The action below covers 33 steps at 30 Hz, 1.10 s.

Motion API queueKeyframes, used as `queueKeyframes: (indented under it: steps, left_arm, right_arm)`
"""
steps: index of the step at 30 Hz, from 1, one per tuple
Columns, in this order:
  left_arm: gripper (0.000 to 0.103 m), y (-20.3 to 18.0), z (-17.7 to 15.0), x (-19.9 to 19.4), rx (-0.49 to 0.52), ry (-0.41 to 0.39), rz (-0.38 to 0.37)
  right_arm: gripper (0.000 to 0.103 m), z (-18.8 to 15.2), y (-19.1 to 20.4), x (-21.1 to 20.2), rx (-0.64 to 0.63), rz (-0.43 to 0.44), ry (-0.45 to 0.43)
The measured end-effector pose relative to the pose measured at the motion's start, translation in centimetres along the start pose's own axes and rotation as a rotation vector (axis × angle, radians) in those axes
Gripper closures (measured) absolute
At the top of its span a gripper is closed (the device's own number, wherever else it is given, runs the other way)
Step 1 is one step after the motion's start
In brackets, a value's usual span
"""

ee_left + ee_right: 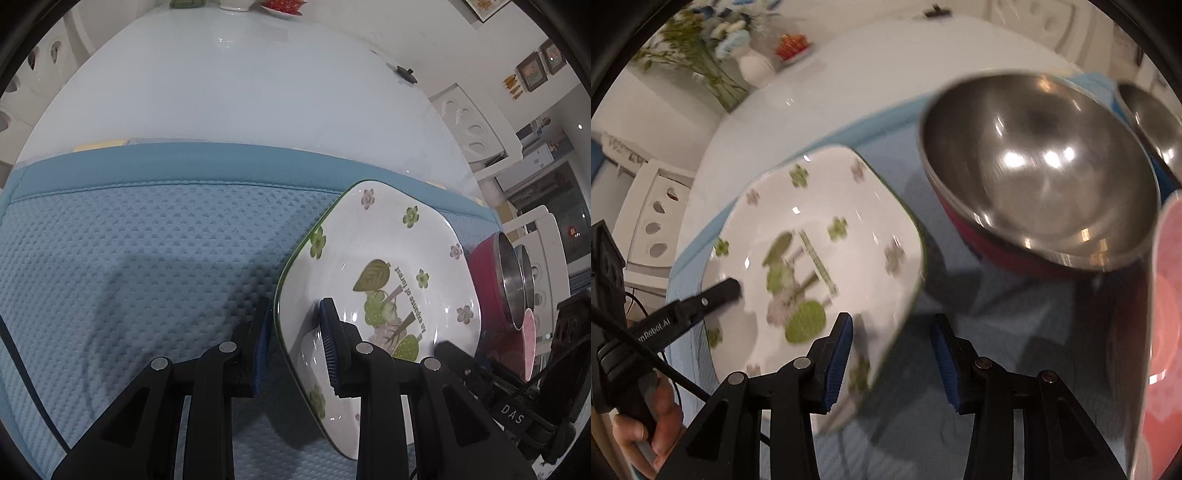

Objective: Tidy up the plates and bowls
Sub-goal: 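Lift the second hexagonal plate and carry it toward the plate stack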

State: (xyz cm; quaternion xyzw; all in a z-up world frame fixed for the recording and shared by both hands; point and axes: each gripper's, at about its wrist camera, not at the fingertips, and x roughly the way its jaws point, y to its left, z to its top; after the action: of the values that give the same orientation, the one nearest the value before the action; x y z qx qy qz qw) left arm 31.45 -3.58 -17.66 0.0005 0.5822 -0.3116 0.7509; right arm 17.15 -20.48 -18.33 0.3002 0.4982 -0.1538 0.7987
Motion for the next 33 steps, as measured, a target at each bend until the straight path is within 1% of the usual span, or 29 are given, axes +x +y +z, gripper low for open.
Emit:
queueKeyframes:
  steps: [2, 3, 5, 7, 10, 13, 16, 17, 21, 24, 25, 27, 28, 30, 32, 33]
  left_arm:
    - [0.079, -0.1, 0.1, 0.1, 0.01, -0.009, -0.002]
    - [0.082, -0.3, 0.2, 0.2, 0.022, -0.014, 0.0]
    - [0.081, -1.2, 0.1, 0.0, 0.1, -0.039, 0.041]
    - [0.081, -1.7, -0.1, -0.2, 0.137, -0.059, 0.059]
    - [0.082, -1.9, -0.5, -0.8, 0.163, -0.091, 0.075]
    - [0.082, -2.1, -1.6, -2.3, 0.19, -0.136, 0.09]
    - [0.082, -1.5, -2.8, -3.7, 0.169, -0.157, 0.074]
    - [0.082, -1.3, -3.2, -4.0, 0.162, -0.16, 0.079]
    - [0.082, 1.1, -4.8, -5.4, 0.085, -0.17, 0.096]
    - [0.084, 4.2, -5.2, -6.1, -0.006, -0.171, 0.093]
    - [0.084, 5.5, -5.1, -6.3, -0.047, -0.166, 0.089]
    - [0.084, 6.7, -5.0, -6.1, -0.083, -0.168, 0.075]
    - [0.084, 7.1, -4.9, -6.2, -0.091, -0.173, 0.072]
    - [0.084, 6.7, -4.8, -6.0, -0.084, -0.174, 0.064]
    - [0.084, 5.9, -4.5, -5.3, -0.054, -0.162, 0.066]
    - [0.084, 5.6, -4.4, -5.0, -0.048, -0.157, 0.079]
  right_arm:
    - [0.061, 0.1, 1.1, 0.4, -0.06, 0.027, -0.025]
    - [0.063, 0.1, 1.6, 0.5, -0.087, 0.031, -0.035]
    - [0.063, -0.2, 2.5, 0.7, -0.146, -0.008, -0.063]
    - [0.063, -0.4, 2.8, 0.8, -0.165, -0.012, -0.084]
    - [0.064, -0.6, 2.4, 0.6, -0.194, -0.001, -0.099]
    - [0.064, -0.6, 2.4, 0.5, -0.231, 0.015, -0.112]
    - [0.064, -0.6, 2.7, 0.4, -0.265, 0.041, -0.114]
    - [0.064, -0.7, 2.7, 0.3, -0.276, 0.044, -0.113]
    - [0.064, -2.0, 5.2, -0.1, -0.387, 0.061, -0.094]
    - [0.064, -3.5, 7.2, 0.0, -0.444, 0.114, -0.043]
    - [0.064, -4.1, 7.8, 0.3, -0.453, 0.14, -0.005]
    - [0.064, -4.7, 8.5, 1.0, -0.465, 0.165, 0.06]
    - [0.063, -4.9, 8.7, 1.2, -0.466, 0.171, 0.073]
    - [0.061, -4.4, 8.3, 1.2, -0.455, 0.171, 0.077]
    - [0.055, -3.2, 6.9, 1.4, -0.416, 0.14, 0.084]
    - [0.054, -2.6, 6.2, 1.5, -0.394, 0.139, 0.078]
